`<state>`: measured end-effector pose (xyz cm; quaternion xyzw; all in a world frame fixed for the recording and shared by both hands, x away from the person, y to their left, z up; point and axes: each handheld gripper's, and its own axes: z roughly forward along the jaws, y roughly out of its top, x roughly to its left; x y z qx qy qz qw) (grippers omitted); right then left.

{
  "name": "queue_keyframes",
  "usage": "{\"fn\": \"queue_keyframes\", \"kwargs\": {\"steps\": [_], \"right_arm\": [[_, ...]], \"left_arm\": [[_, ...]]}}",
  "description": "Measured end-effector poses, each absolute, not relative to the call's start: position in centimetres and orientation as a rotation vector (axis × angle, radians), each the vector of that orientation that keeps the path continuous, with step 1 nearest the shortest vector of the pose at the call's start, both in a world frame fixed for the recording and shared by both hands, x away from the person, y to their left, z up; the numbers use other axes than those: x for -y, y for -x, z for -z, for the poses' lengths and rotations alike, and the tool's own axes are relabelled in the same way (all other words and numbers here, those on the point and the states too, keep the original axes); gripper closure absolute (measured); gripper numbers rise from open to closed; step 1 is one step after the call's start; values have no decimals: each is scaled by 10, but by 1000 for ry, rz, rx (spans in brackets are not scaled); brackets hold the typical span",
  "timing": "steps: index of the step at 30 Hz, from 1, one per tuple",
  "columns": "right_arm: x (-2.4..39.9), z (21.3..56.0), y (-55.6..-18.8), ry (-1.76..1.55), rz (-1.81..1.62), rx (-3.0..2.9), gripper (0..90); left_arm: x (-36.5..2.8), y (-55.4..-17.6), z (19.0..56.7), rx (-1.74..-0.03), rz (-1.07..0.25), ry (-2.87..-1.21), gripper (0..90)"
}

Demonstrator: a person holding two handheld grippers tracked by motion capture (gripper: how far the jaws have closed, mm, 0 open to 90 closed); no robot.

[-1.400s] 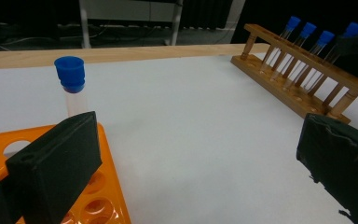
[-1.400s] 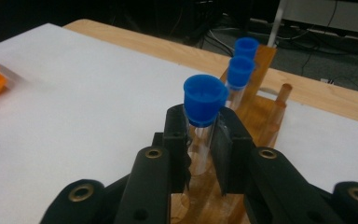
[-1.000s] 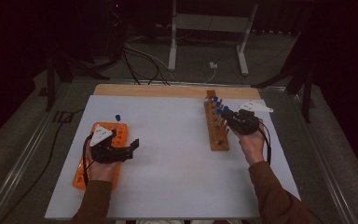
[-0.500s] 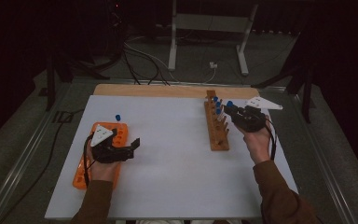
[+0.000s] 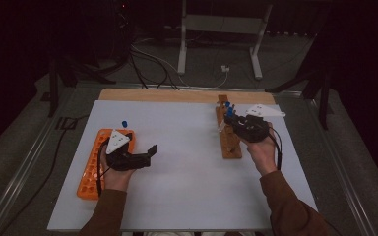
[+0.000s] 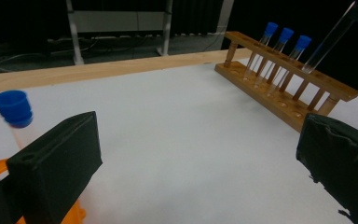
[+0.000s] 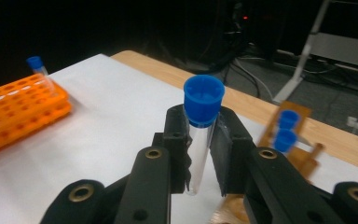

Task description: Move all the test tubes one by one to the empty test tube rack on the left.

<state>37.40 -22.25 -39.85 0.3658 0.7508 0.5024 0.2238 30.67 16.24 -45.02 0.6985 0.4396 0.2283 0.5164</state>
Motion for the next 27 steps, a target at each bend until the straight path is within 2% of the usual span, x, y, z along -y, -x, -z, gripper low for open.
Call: {"fn": "queue_keyframes", "kwargs": {"steps": [9, 19, 24, 27], "right_arm": [[184, 401, -364, -921, -1406, -2168, 769], [145, 403, -354, -834, -1428, -2253, 768], [126, 402, -351, -808, -1446, -2294, 768], [116, 402, -347, -786, -1454, -2318, 768]], "left_arm": [[-147, -306, 449, -1012, -542, -1710, 17], [-122, -303, 447, -915, -525, -1769, 84], [-112, -303, 448, -881, -548, -1785, 185], [-108, -301, 447, -860, -586, -1790, 306]]}}
